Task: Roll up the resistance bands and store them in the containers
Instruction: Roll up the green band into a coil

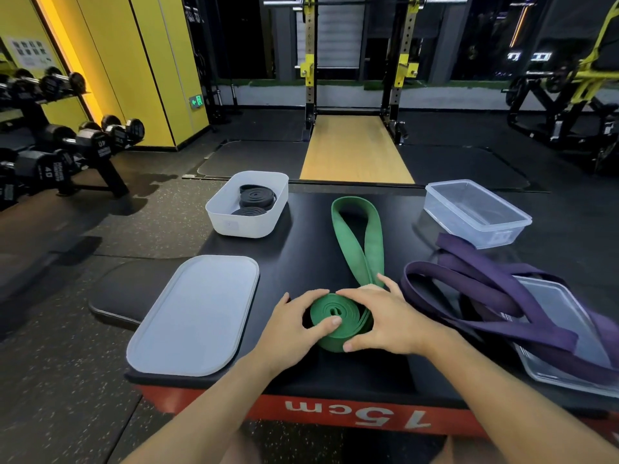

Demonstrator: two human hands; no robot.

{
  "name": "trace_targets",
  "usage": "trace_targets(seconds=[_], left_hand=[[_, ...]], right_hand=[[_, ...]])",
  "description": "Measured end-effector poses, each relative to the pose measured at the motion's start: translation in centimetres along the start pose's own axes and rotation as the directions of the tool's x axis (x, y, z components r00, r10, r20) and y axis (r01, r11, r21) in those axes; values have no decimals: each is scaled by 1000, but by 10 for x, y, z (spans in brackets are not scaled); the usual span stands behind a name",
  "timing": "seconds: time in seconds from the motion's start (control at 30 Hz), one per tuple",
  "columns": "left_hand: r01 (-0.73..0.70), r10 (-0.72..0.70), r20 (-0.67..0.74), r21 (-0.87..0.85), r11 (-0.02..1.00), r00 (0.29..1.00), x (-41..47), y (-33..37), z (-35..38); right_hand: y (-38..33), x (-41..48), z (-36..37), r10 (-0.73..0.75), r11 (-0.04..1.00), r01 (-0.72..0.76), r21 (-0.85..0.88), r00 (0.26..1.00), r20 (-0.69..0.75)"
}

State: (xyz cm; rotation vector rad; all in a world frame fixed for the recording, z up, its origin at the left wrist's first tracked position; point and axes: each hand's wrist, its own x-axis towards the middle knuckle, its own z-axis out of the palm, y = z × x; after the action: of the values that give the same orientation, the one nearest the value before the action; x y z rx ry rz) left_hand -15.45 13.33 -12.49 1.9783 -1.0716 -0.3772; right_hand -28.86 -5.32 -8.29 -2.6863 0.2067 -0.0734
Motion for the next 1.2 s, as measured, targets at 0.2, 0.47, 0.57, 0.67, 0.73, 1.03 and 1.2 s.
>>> trace_targets(seconds=[0.2, 0.47, 0.57, 0.67, 0.73, 1.03, 1.2], left_hand=[[-12, 12, -49, 8, 1000, 999, 1, 0, 0], [41, -53, -69, -159, 986, 996, 1, -2, -8], [-18, 14, -40, -106, 994, 999, 1, 2, -7], [-25, 24, -31, -54, 998, 999, 4, 6, -2], [-14, 13, -22, -57, 998, 1000, 5, 5, 0], [69, -65, 31, -145, 987, 997, 3, 5, -7], [94, -88, 39, -203, 975, 995, -1, 3, -9]], right_hand=[[-4, -5, 13, 49, 999, -49, 2, 992, -116], [-10, -3, 16, 64, 996, -74, -49, 981, -183], [-15, -4, 21, 83, 991, -104, -78, 969, -235], [-22, -3, 36, 107, 979, -159, -129, 933, -343], [-25, -4, 44, 100, 972, -176, -156, 909, -404], [5, 7, -6, -44, 997, 51, -57, 994, 104], [2, 12, -1, -82, 996, 86, -25, 987, 139]])
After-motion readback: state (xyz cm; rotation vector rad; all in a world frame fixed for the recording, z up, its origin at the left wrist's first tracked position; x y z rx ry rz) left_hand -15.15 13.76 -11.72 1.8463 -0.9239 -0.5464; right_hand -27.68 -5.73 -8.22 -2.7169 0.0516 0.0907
